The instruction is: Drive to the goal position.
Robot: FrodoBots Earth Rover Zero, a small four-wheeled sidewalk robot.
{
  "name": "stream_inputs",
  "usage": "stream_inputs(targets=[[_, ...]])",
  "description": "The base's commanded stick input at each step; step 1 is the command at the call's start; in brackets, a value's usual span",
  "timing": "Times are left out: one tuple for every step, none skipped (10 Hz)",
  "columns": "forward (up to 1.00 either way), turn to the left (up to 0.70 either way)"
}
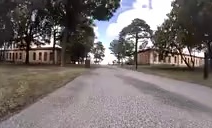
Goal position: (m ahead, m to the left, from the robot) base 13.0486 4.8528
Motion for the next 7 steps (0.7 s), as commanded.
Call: stream_inputs(targets=[[0.7,0.0],[0.7,0.0],[0.7,0.0],[0.7,0.0],[0.7,0.0],[0.7,0.0],[0.7,0.0]])
